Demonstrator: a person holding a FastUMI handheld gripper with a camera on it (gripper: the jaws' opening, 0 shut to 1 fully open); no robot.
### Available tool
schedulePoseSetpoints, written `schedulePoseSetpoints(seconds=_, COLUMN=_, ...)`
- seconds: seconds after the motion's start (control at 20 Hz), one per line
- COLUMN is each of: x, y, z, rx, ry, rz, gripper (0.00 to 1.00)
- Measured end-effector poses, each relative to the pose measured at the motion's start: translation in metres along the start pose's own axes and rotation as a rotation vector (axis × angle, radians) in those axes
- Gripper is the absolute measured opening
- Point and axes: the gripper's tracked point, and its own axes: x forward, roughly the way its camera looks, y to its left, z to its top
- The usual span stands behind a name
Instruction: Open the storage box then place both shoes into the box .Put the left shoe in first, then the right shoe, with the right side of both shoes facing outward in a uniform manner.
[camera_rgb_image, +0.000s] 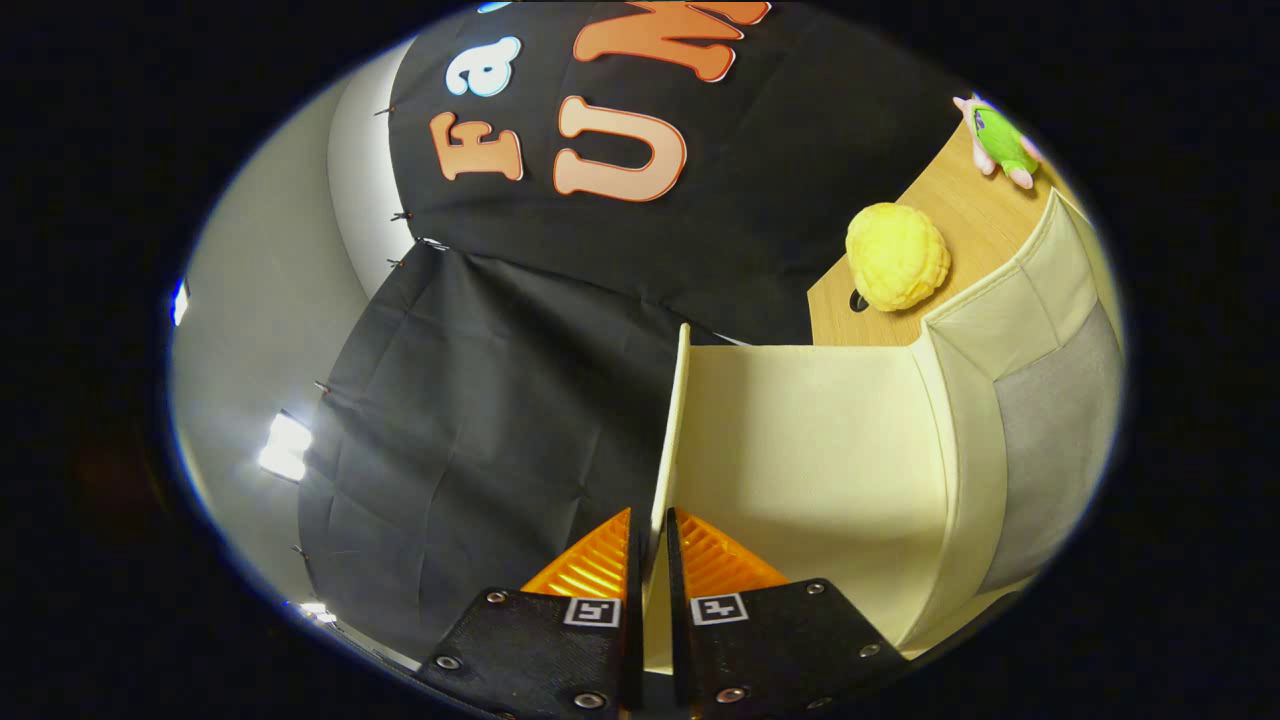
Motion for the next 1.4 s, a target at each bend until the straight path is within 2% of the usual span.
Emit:
schedulePoseSetpoints(seconds=0.05, x=0.003, y=-0.002, z=-0.001, rx=-0.008, ry=0.000, rz=-0.009, gripper=0.15)
schedulePoseSetpoints(seconds=0.1, x=0.007, y=-0.008, z=-0.002, rx=-0.018, ry=-0.002, rz=-0.037, gripper=0.29)
schedulePoseSetpoints(seconds=0.15, x=0.009, y=-0.014, z=-0.004, rx=-0.025, ry=0.005, rz=-0.061, gripper=0.39)
schedulePoseSetpoints(seconds=0.2, x=0.011, y=-0.018, z=-0.007, rx=-0.033, ry=0.019, rz=-0.078, gripper=0.60)
schedulePoseSetpoints(seconds=0.25, x=0.010, y=-0.026, z=-0.012, rx=-0.052, ry=0.033, rz=-0.106, gripper=0.72)
schedulePoseSetpoints(seconds=0.3, x=0.007, y=-0.034, z=-0.014, rx=-0.079, ry=0.044, rz=-0.136, gripper=0.95)
schedulePoseSetpoints(seconds=0.65, x=-0.054, y=-0.077, z=0.003, rx=-0.323, ry=0.014, rz=-0.308, gripper=0.97)
schedulePoseSetpoints(seconds=1.0, x=-0.155, y=-0.110, z=0.067, rx=-0.500, ry=-0.164, rz=-0.474, gripper=0.98)
schedulePoseSetpoints(seconds=1.4, x=-0.290, y=-0.180, z=0.125, rx=-0.559, ry=-0.308, rz=-0.764, gripper=0.98)
